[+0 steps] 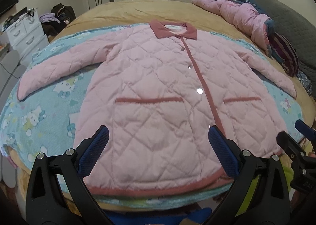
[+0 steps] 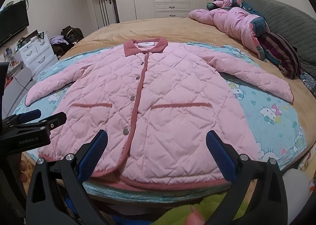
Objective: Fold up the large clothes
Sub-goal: 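Move both tools toward the spread pink jacket, then grasp the jacket sleeve cuff with the right tool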
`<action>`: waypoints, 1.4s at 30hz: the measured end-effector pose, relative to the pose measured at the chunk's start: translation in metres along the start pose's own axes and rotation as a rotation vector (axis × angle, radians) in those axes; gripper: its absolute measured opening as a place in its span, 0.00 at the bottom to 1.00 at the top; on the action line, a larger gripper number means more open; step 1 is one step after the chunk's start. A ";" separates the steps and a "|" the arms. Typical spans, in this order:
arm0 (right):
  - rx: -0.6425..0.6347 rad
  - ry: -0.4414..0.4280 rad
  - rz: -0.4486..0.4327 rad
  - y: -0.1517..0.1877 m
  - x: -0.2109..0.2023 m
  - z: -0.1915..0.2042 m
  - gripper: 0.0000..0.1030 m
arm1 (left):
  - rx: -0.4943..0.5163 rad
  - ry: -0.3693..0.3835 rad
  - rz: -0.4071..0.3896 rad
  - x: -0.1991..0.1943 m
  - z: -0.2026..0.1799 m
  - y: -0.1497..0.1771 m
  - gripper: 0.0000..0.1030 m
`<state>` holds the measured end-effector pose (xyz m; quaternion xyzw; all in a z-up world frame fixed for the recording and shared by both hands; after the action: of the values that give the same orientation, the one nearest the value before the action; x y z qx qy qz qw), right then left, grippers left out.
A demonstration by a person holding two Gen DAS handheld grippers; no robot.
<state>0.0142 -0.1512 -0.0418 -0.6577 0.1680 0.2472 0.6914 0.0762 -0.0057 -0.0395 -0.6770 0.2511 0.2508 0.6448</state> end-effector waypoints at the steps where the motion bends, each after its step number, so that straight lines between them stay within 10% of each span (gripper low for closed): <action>1: -0.002 0.004 -0.001 -0.002 0.001 -0.001 0.96 | -0.006 0.003 0.002 0.004 0.000 -0.004 0.92; 42: 0.060 0.055 -0.092 -0.159 0.150 -0.052 0.96 | -0.023 -0.018 -0.051 0.146 -0.023 -0.157 0.92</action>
<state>0.2319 -0.1868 0.0022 -0.6503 0.1637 0.1920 0.7165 0.2905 -0.0244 -0.0180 -0.6882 0.2251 0.2430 0.6455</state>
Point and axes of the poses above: each gripper's, at about its wrist camera, not at the fingertips, and x roughly the way its jaws point, z to its left, y to its underside, the point moved 4 cm from there along x, roughly the way its jaws point, and after that the axes turned 10 degrees about -z, right-handed, at the moved point
